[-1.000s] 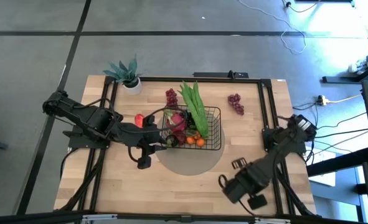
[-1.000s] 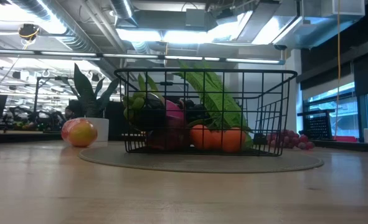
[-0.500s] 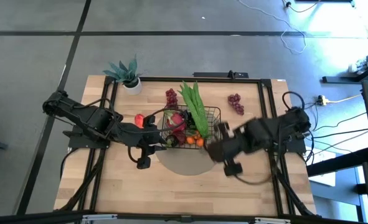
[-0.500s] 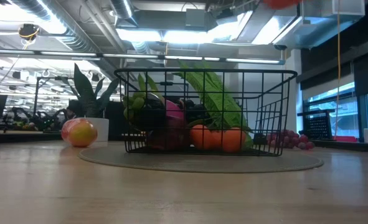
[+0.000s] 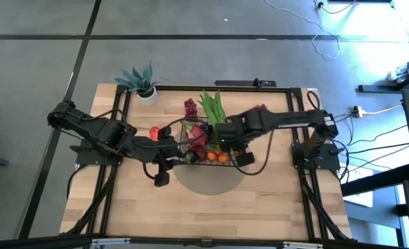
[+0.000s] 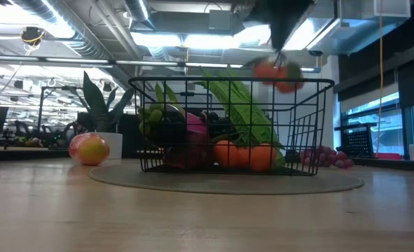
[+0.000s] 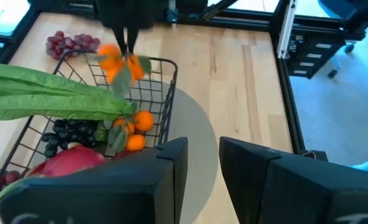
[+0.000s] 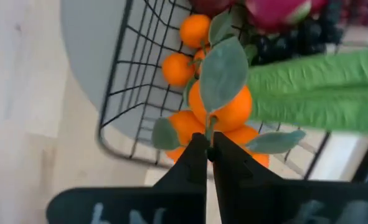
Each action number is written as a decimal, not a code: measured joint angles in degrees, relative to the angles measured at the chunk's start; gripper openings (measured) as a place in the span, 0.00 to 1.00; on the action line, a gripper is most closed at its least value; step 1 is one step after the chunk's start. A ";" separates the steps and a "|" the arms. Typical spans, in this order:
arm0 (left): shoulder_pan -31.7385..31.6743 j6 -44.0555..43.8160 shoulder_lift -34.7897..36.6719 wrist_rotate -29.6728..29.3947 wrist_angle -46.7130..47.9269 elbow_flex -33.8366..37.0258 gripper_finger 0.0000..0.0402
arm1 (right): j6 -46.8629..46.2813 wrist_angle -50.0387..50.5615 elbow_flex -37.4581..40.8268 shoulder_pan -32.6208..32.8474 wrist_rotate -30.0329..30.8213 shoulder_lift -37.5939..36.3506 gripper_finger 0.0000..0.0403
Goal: Build produce basket
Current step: Put the orange tangerines into the black wire basket
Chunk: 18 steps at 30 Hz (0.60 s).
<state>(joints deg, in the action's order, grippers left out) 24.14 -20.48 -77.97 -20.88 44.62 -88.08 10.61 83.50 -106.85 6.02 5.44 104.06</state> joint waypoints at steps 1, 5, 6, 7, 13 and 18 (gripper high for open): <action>0.00 -0.02 0.00 -0.41 -0.01 -0.01 0.20 | 1.49 -1.91 1.56 -0.48 -0.06 0.04 0.00; -0.12 -0.29 0.00 -1.53 0.00 -0.01 0.20 | 6.12 -10.49 6.35 -1.65 -0.22 0.04 0.00; -0.34 -0.43 0.00 -1.53 -0.02 -0.01 0.20 | 6.59 -13.03 7.28 -1.93 -0.95 0.04 0.00; -0.59 -0.69 0.00 -1.53 -0.02 -0.01 0.20 | 7.39 -15.07 7.94 -2.20 -2.29 0.04 0.00; -2.03 -1.89 0.00 -1.66 -0.02 -0.01 0.20 | 8.33 -27.00 11.84 -2.43 -7.71 0.04 0.00; -2.72 -1.93 0.00 -1.62 0.00 -0.01 0.20 | 9.56 -29.26 16.42 -2.59 -8.09 0.09 0.00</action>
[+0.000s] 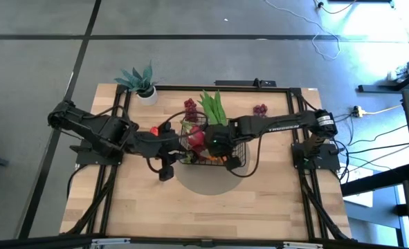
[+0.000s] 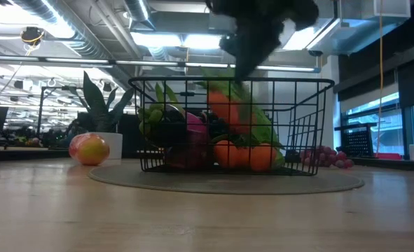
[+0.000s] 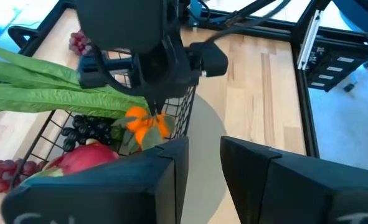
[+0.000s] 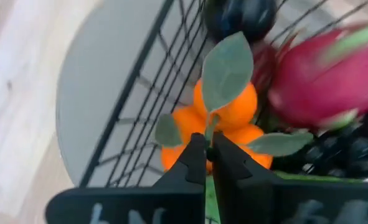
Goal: Build produce basket
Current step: Put the orange tangerines into the black wire basket, then put the red mango into the black wire basket
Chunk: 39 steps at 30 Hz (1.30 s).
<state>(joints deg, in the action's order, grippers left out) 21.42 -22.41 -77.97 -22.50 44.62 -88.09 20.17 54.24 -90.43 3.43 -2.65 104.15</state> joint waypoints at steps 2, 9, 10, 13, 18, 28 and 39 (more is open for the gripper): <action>-0.33 -0.02 0.00 -0.02 -0.02 0.00 0.20 | 0.05 -0.24 1.21 -0.25 0.50 0.03 0.00; -1.55 -0.13 0.00 0.00 0.00 0.00 0.20 | 2.12 -1.00 2.75 -0.60 1.06 0.03 0.01; -1.69 -0.15 0.00 0.00 -0.04 0.00 0.20 | 2.18 -1.31 2.75 -0.60 1.20 0.03 0.02; -1.72 -0.15 0.00 0.00 -0.02 0.00 0.20 | 2.18 -2.11 2.75 -0.60 1.48 0.03 0.05; -1.69 -1.36 0.00 0.04 0.44 0.00 0.20 | 2.16 -2.32 2.75 -0.60 1.48 0.03 0.14; -1.94 -15.53 0.00 -3.77 8.53 0.00 0.20 | 2.45 0.64 -1.78 -0.53 1.14 0.03 0.26; -5.56 -53.18 0.05 -7.40 30.30 0.79 0.20 | 2.66 12.40 -15.74 -0.47 1.01 -0.04 0.26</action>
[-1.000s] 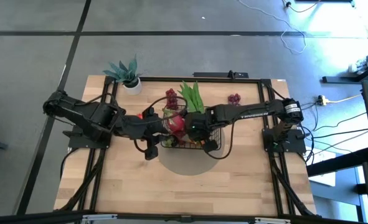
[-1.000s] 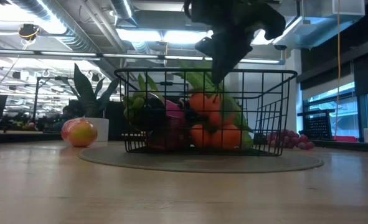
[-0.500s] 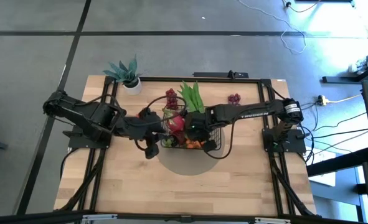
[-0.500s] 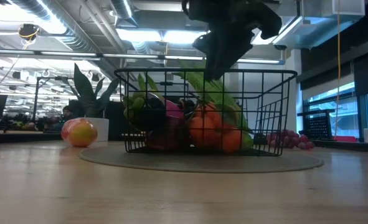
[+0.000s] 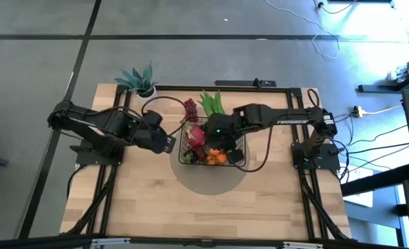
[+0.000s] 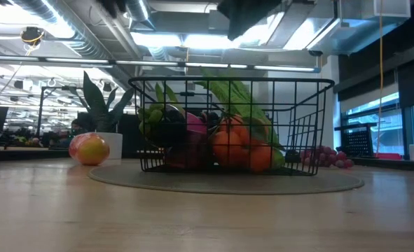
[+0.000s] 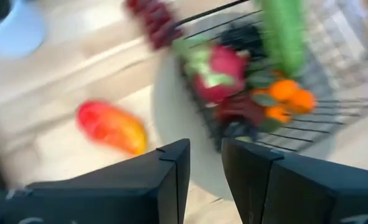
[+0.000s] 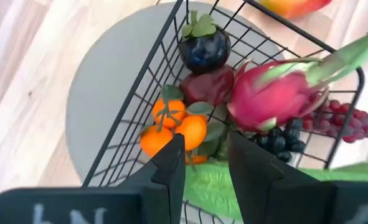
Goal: Build produce basket
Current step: Put the red mango into the black wire basket
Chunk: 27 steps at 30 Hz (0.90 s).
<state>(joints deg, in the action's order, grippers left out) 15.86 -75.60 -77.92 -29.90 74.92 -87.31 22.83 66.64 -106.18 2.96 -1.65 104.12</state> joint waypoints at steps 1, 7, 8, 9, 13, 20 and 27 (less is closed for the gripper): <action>-0.45 -2.31 0.00 0.81 1.10 0.69 0.20 | 0.00 1.32 -1.21 0.00 0.00 0.00 0.26; -2.79 -11.65 -0.01 5.41 7.44 4.60 0.20 | -1.87 7.18 -5.55 -1.06 -2.06 -1.11 0.26; -3.09 -12.56 -0.03 5.77 7.62 5.25 0.20 | -2.37 7.69 -5.50 -1.64 -4.29 -1.85 0.26; -3.41 -12.84 -0.03 6.03 7.58 5.82 0.20 | -3.02 7.79 -5.15 -2.26 -7.26 -2.77 0.26; -5.21 -13.05 -0.03 8.60 7.53 7.67 0.20 | -3.75 7.85 -2.62 -4.78 -16.35 -5.78 0.26; -11.25 -17.18 -0.03 16.28 6.72 12.97 0.20 | -1.29 8.53 2.87 -8.67 -16.46 -10.42 0.26; -17.08 -16.93 -0.03 20.85 3.41 17.69 0.20 | 3.04 9.23 6.31 -11.53 -16.43 -13.22 0.26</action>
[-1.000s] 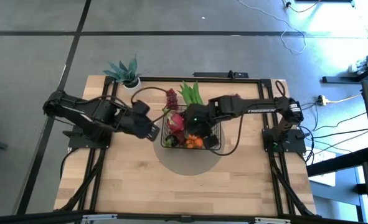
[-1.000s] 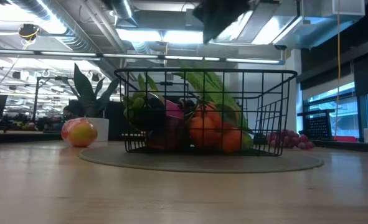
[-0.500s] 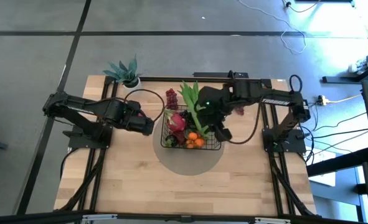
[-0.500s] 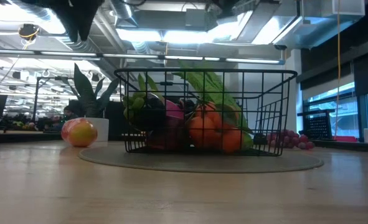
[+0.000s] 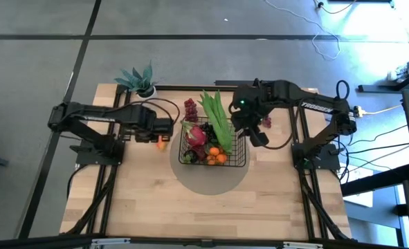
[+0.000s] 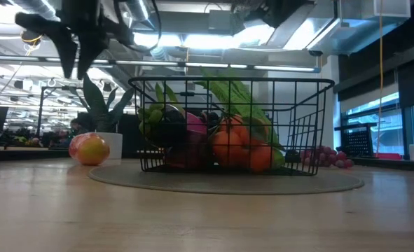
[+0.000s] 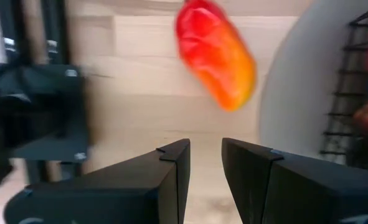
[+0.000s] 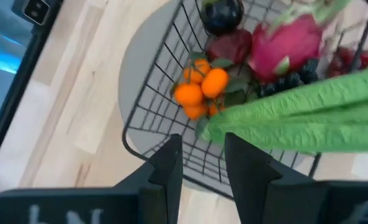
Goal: Build produce basket
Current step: Put the red mango into the black wire basket
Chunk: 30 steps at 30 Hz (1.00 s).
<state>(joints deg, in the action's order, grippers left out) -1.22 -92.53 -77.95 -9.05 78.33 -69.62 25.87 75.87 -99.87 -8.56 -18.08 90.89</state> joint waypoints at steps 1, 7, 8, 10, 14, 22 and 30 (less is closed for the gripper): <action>-0.54 0.03 -0.02 0.24 -1.27 0.32 0.20 | 0.00 0.20 0.03 -0.21 0.05 0.00 0.26; -3.51 -1.04 -0.02 2.78 -3.24 0.59 0.20 | 0.15 0.20 0.03 -0.70 3.43 -0.04 0.26; -3.96 -1.71 -0.02 2.79 -3.23 0.59 0.20 | 0.14 0.20 0.03 -0.71 4.87 -0.04 0.26; -4.73 -2.96 -0.02 2.79 -3.25 0.59 0.20 | -0.10 0.20 0.03 -0.71 6.85 -0.04 0.26; -6.54 -4.81 -0.02 2.91 -3.22 0.59 0.20 | -0.11 -0.53 0.03 -0.71 7.02 -0.01 0.26; -13.36 -3.76 -0.02 4.52 -2.87 0.59 0.19 | -0.22 -3.82 0.03 -0.67 6.99 0.07 0.26; -17.26 4.93 -0.02 7.31 -2.89 0.59 0.13 | -0.26 -7.03 0.03 -0.67 6.97 0.09 0.26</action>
<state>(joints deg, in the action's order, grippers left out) -18.48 -87.60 -77.97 -1.74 75.44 -69.04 25.61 68.84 -99.83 -9.23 -11.11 90.98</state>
